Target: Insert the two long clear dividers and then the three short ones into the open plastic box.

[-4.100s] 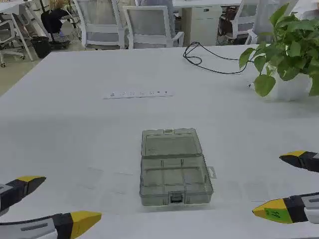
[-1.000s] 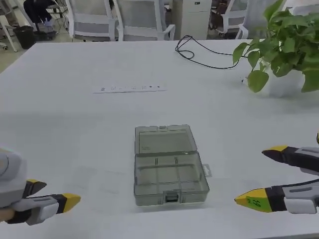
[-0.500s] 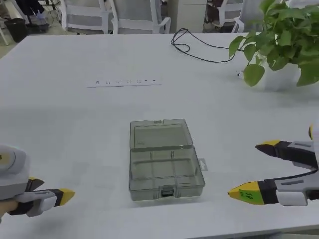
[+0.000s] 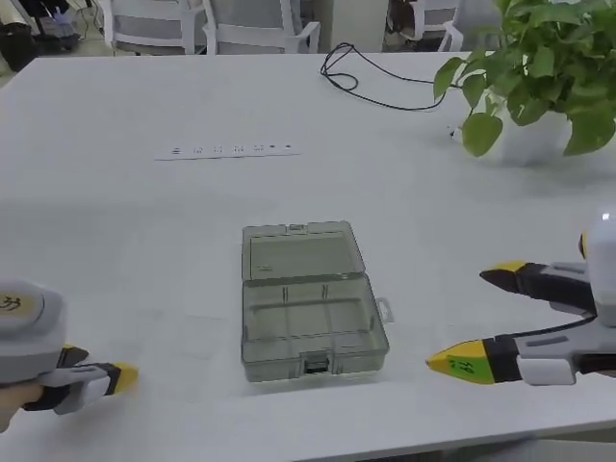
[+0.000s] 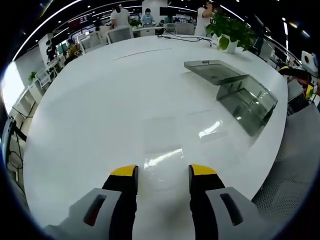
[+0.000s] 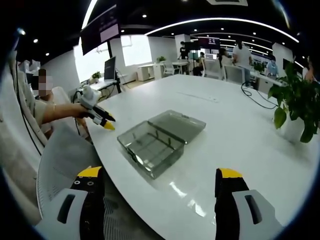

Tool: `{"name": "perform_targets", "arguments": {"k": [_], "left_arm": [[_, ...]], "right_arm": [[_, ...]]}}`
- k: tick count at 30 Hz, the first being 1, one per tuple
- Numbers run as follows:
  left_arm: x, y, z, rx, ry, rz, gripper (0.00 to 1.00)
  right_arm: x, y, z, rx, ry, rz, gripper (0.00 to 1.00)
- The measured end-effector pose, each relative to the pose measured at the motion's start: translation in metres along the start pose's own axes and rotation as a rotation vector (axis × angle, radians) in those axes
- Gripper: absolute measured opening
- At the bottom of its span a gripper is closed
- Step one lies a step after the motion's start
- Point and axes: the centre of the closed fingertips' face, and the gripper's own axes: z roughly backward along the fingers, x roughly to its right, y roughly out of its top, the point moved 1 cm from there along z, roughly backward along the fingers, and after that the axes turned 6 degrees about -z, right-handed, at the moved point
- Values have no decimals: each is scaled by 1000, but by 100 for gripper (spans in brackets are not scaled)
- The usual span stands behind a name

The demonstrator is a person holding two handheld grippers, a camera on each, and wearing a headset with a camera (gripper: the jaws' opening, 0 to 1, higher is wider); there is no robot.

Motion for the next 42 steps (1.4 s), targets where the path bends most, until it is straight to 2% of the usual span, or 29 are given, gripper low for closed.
{"name": "perform_targets", "arguments": {"k": [11, 25, 42], "left_arm": [[2, 1, -1, -13, -1, -1, 33], [1, 3, -2, -111, 7, 23, 32], [0, 2, 0, -91, 28, 54, 31]], "right_arm": [[1, -5, 0, -8, -9, -6, 91], [1, -6, -3, -23, -20, -5, 88], [0, 1, -7, -3, -26, -56, 83]]}}
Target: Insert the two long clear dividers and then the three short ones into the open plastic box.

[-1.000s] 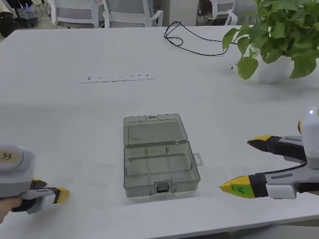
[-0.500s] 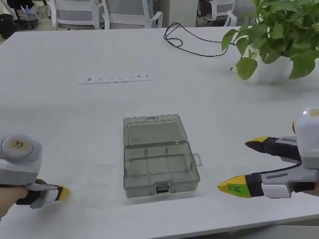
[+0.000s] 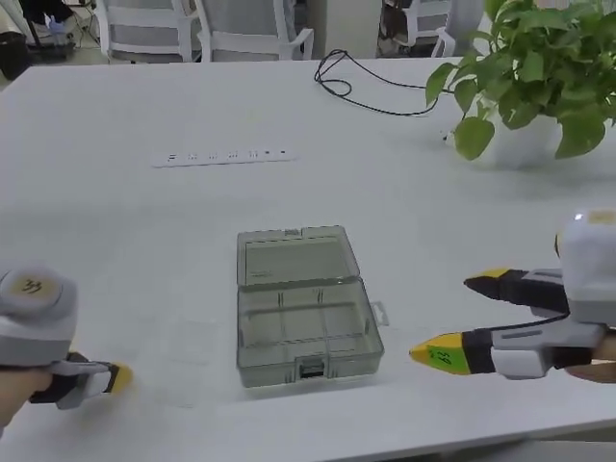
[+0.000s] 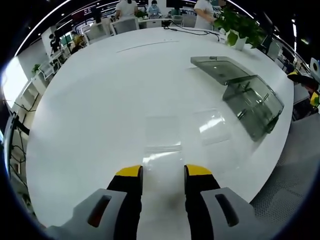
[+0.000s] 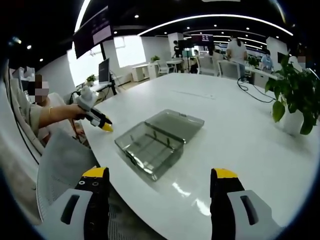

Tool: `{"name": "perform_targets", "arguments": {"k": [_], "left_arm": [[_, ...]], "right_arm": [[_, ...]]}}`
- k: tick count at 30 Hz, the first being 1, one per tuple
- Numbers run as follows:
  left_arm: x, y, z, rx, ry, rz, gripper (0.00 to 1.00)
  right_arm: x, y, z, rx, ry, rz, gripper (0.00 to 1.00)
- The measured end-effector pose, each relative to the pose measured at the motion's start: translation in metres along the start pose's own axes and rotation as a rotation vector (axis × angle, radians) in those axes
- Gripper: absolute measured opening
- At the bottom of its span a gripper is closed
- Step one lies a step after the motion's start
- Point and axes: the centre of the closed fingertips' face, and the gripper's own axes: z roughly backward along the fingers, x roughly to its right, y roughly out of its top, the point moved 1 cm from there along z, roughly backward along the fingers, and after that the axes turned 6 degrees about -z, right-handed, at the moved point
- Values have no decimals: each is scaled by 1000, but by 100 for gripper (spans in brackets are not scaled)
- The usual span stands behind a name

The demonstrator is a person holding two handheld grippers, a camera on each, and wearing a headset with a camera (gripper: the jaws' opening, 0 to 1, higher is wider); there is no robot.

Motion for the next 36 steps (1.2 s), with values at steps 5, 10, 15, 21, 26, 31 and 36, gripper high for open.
{"name": "perform_targets", "arguments": {"k": [5, 10, 15, 21, 26, 31, 36], "left_arm": [[0, -1, 1, 5, 8, 6, 31], [0, 0, 2, 26, 16, 13, 31], [-1, 5, 5, 60, 31, 21, 31], [-1, 15, 11, 108, 43, 36, 31], [5, 28, 20, 177, 42, 61, 31], [16, 41, 29, 251, 21, 82, 31], [27, 54, 39, 328, 5, 89, 31]], "right_arm": [[0, 2, -2, 4, -4, -18, 82], [-1, 2, -8, 4, -9, -41, 77], [-1, 8, -14, 31, -16, -80, 71], [-7, 20, -24, 71, -8, -127, 67], [-12, 32, -34, 119, 11, -183, 62], [-21, 39, -45, 134, 28, -199, 57], [-32, 50, -55, 179, 63, -264, 51]]}}
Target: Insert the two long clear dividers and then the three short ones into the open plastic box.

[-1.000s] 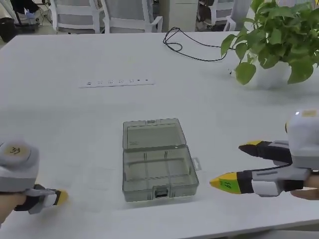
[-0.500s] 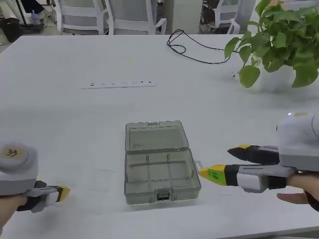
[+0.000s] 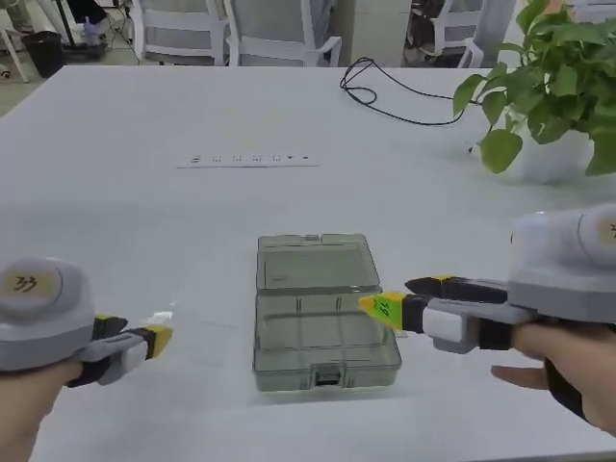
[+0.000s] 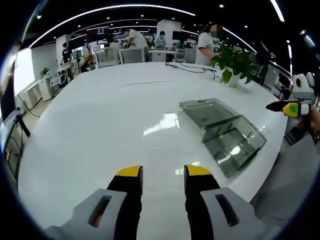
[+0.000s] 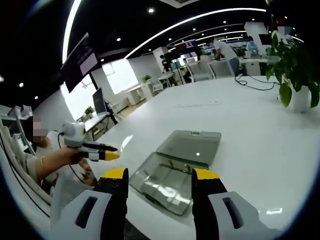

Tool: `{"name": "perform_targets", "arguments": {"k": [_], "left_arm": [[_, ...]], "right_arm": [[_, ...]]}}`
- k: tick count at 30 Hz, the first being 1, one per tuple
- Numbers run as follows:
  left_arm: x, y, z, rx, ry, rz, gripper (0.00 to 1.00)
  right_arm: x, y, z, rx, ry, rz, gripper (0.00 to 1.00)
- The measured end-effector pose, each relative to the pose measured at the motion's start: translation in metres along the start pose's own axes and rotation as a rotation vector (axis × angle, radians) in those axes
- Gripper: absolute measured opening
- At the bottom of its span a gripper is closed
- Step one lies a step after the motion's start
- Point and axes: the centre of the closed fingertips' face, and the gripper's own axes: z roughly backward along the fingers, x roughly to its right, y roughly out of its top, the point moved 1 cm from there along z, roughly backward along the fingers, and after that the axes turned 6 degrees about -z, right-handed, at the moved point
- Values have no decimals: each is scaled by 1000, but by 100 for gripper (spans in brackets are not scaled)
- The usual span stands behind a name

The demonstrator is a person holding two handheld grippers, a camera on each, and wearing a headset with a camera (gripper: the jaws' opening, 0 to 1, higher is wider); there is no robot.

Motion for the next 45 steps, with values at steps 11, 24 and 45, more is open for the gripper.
{"name": "perform_targets", "arguments": {"k": [11, 24, 45], "left_arm": [[23, 17, 11, 88, -26, 26, 31], [61, 29, 14, 145, -108, 57, 31], [109, 36, 10, 196, -226, 105, 31]], "right_arm": [[-30, 5, -23, 66, 71, -102, 43], [-53, -8, -55, 82, 121, -195, 35], [-65, -12, -81, 134, 143, -302, 22]]}}
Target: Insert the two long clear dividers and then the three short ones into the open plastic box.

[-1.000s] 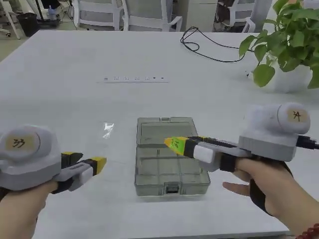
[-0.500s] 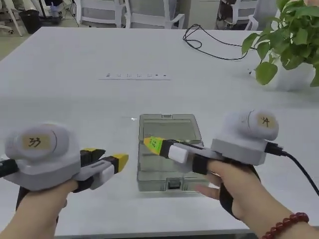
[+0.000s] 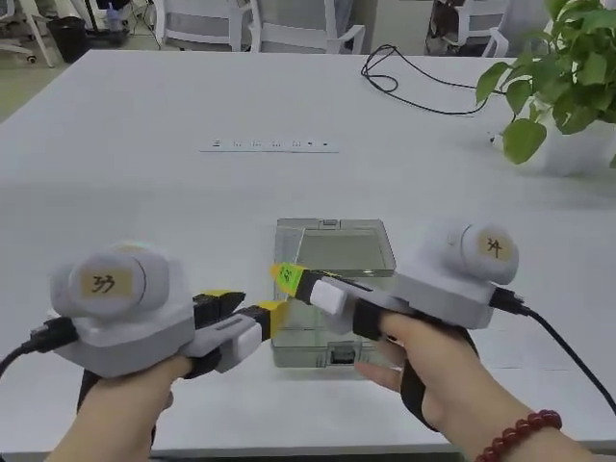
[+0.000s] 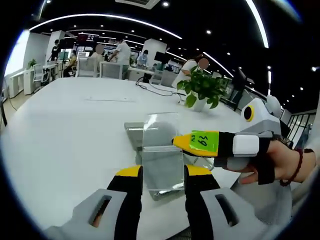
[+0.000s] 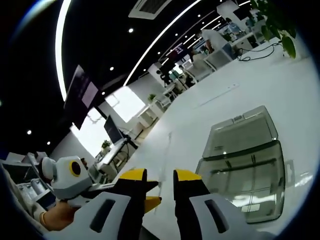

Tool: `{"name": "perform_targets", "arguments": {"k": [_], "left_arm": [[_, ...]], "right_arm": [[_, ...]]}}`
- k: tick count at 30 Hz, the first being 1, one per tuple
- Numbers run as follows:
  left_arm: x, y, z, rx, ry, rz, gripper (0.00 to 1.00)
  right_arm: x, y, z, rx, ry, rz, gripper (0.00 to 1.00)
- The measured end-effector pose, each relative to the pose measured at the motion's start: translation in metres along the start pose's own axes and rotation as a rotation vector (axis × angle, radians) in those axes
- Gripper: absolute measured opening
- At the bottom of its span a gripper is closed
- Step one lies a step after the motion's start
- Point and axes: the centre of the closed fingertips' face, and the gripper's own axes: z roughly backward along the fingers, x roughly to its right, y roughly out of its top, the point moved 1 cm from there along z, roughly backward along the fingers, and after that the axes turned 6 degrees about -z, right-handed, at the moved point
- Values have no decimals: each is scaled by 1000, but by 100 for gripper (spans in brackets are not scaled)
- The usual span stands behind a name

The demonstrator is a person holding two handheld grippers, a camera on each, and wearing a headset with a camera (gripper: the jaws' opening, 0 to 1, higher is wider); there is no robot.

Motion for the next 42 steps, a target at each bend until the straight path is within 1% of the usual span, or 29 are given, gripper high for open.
{"name": "perform_targets", "arguments": {"k": [2, 6, 12, 14, 16, 19, 21, 25, 26, 27, 29, 31, 33, 34, 35, 36, 38, 39, 40, 42], "left_arm": [[2, 1, -1, 3, -9, 7, 31], [6, 2, -2, 10, -18, 21, 31], [11, 5, -3, 14, -24, 20, 31], [12, 5, -4, 15, -27, 19, 31], [13, 5, -5, 8, -30, 17, 31], [14, 4, -6, 4, -28, 20, 31], [14, 4, -7, 3, -26, 20, 31], [15, 3, -7, -6, -25, 22, 31], [15, 3, -7, -5, -26, 22, 31], [15, 4, -7, 4, -29, 29, 31], [15, 5, -7, 15, -35, 49, 31], [16, 6, -7, 16, -43, 46, 31], [18, 8, -6, 25, -51, 18, 32], [20, 9, -5, 25, -56, -5, 31], [20, 10, -5, 29, -60, -19, 31], [22, 12, -4, 32, -66, -47, 34], [24, 12, -3, 21, -72, -108, 41], [25, 11, -2, 11, -73, -136, 43], [25, 10, -1, 4, -72, -184, 43], [26, 9, 0, -2, -77, -230, 47]], "right_arm": [[1, 2, 0, 14, -2, -8, 20], [2, 0, -1, 9, -3, -30, 18], [4, -1, -1, 16, -12, -46, 13], [6, 0, 0, 19, -22, -46, 10], [6, -1, 0, 16, -24, -54, 8], [7, -1, 0, 15, -28, -54, 8], [8, -1, 0, 14, -33, -67, 7], [7, -2, 0, 7, -29, -63, 7], [8, -1, 0, 8, -30, -61, 7], [7, 0, 1, 13, -30, -64, 7], [7, 1, 1, 6, -30, -77, 7], [9, 2, 2, -2, -32, -81, 7], [8, 5, 3, -5, -29, -83, 7], [10, 6, 3, -11, -45, -54, 7], [11, 7, 4, -16, -51, -44, 7], [11, 10, 4, -20, -56, -51, 7], [14, 12, 5, -32, -67, -56, 7], [15, 13, 7, -42, -80, -58, 7], [18, 14, 9, -59, -100, -61, 7], [20, 16, 12, -84, -117, -85, 7]]}}
